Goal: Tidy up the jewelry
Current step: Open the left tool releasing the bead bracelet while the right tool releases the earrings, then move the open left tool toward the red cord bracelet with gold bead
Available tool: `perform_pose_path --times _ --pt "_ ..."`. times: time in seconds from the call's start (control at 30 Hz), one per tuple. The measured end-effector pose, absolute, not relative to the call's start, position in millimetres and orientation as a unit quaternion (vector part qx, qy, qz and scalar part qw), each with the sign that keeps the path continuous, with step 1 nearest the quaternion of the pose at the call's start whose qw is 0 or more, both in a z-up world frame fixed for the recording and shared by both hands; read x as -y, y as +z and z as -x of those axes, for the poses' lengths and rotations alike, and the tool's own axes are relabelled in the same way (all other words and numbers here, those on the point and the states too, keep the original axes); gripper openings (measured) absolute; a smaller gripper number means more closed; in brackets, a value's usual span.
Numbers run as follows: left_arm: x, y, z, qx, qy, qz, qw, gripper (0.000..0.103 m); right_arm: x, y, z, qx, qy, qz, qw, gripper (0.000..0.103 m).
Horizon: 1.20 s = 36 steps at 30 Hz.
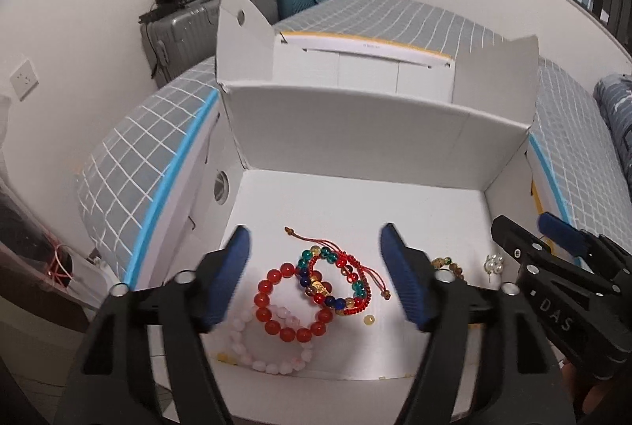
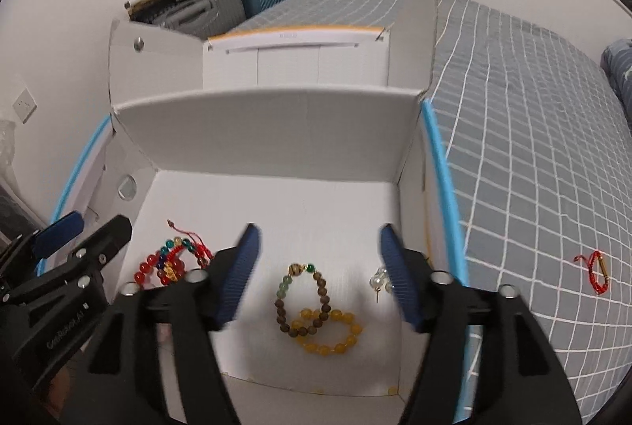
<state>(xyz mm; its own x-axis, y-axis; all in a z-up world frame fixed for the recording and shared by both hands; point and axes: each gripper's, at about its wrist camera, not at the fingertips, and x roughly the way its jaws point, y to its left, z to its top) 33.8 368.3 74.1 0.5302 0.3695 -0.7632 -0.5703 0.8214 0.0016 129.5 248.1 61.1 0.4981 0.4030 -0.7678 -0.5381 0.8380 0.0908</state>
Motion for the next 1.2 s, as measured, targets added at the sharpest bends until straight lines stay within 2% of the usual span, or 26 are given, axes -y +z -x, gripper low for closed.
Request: perform_pose_path --times 0.13,0.37,0.43,0.77,1.2 --pt "-368 81 -31 -0.392 0.274 0.128 0.869 0.084 -236 73 -130 -0.406 0.267 0.075 0.871 0.078" --pt "-351 90 -33 -0.376 0.266 0.121 0.879 0.097 -203 91 -129 -0.383 0.244 0.077 0.888 0.092" --pt "-344 91 -35 -0.372 0.262 0.117 0.883 0.097 -190 96 -129 -0.377 0.232 0.079 0.893 0.095" --pt "-295 105 -54 -0.363 0.215 0.110 0.900 0.097 -121 110 -134 -0.372 0.180 0.067 0.908 0.095" --pt "-190 114 -96 -0.367 0.133 0.074 0.918 0.097 6 118 -152 -0.372 0.111 0.013 0.921 0.095"
